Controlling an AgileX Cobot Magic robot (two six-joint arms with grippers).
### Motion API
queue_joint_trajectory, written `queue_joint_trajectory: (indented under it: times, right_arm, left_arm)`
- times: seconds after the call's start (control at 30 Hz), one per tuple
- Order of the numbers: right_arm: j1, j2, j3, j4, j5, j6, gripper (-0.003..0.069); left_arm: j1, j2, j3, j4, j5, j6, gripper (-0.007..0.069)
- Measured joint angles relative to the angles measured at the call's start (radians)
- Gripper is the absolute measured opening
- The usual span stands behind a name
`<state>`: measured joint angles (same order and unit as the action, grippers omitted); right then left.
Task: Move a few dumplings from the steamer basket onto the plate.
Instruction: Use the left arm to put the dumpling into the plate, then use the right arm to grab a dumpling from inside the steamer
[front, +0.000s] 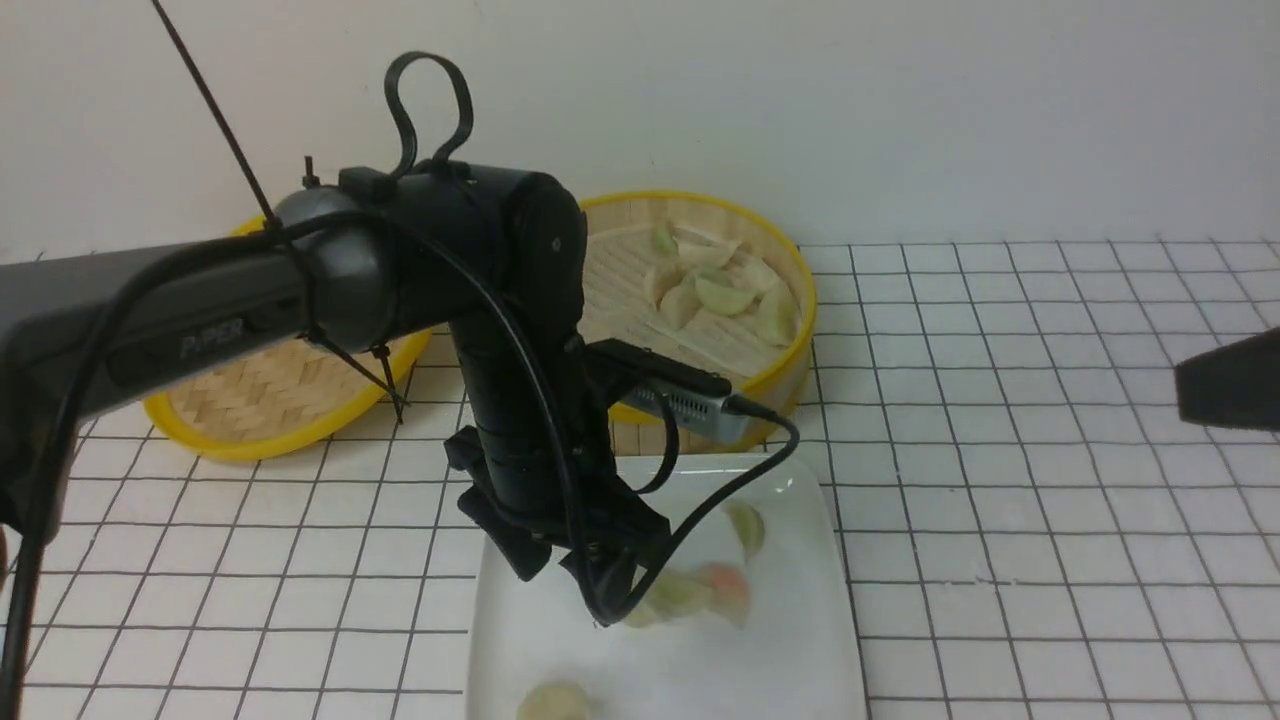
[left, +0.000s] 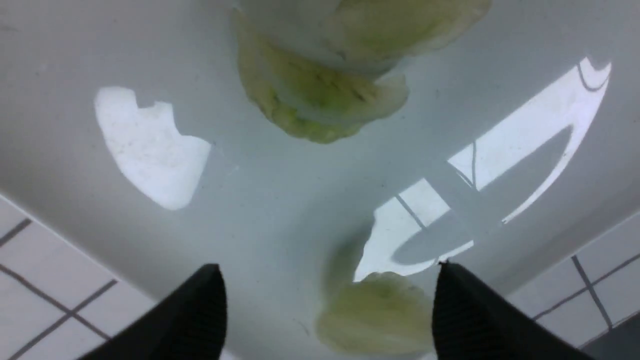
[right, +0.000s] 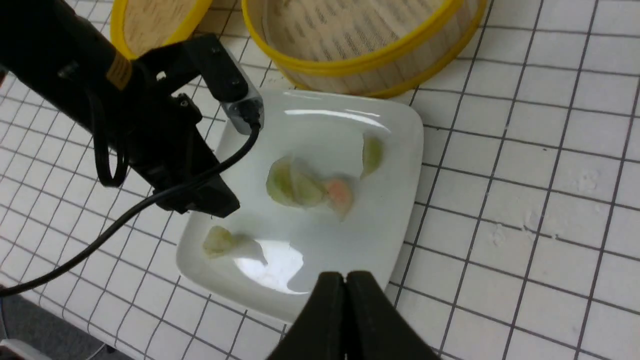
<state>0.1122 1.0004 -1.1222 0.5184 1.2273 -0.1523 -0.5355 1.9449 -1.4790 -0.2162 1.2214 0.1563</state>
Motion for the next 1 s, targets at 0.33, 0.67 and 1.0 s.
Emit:
queue_joint_trajectory:
  times: [0.33, 0.67, 1.0]
  right_arm:
    - [0.147, 0.442, -0.376, -0.107, 0.012, -0.006, -0.0009]
    - [0.269, 1.084, -0.958, -0.324, 0.021, 0.078, 0.0111]
    - [0.303, 1.550, -1.398, -0.441, 0.021, 0.187, 0.0349]
  left_arm:
    - [0.062, -0.127, -0.091, 0.126, 0.001, -0.075, 0.0088]
    - [0.177, -0.546, 0.094, 0.148, 0.011, -0.120, -0.0006]
    - [0.177, -0.774, 0.237, 0.167, 0.030, -0.120, -0.0006]
